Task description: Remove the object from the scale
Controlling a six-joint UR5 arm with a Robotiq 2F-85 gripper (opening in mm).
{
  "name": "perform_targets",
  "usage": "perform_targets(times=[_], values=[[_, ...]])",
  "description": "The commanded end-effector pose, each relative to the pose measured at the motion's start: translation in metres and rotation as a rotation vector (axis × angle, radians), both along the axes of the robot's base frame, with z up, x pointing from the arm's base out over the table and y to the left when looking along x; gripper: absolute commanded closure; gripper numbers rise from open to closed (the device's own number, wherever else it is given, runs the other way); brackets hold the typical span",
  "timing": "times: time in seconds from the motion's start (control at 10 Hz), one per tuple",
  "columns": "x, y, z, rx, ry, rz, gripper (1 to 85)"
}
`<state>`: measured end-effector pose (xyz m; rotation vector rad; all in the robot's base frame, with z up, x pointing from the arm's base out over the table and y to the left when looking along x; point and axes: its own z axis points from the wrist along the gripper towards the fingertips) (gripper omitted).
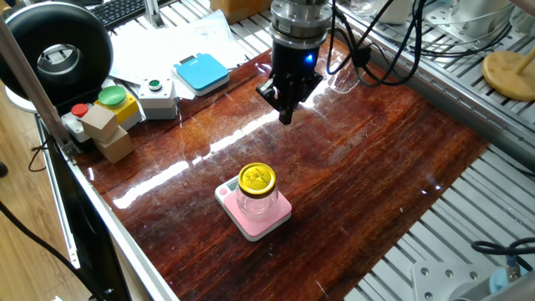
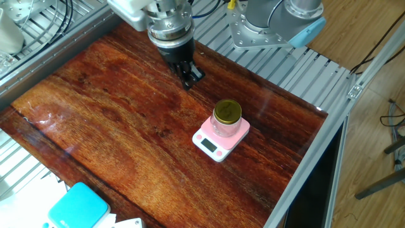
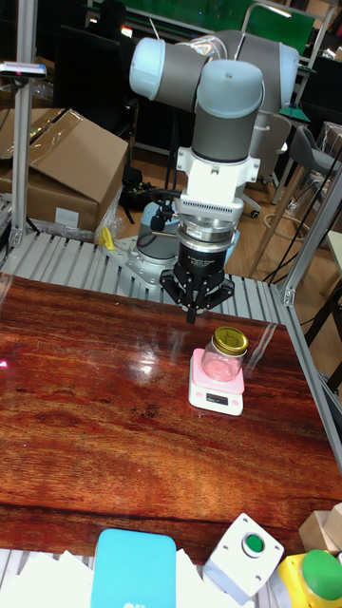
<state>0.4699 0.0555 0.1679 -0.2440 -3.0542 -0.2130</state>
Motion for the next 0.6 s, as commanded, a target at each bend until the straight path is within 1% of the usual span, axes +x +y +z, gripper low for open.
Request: perform_targets(times=[0.0,0.1,0.2,0.3,0.4,0.5], values=[[0.000,0.001,0.001,0.006,-0.005,0.001,84.7],[-0.004,0.015,0.003,0.060,0.009,0.018,84.7],[-0.011,0.020,0.005,0.087,0.026,0.063,84.7],[0.013,0.015,0.003,0.060,-0.050,-0.024,84.7],[0.025,0.007,0.002,0.029,-0.098,-0.020,84.7],[0.008,0.017,0.003,0.068,-0.033,-0.007,84.7]])
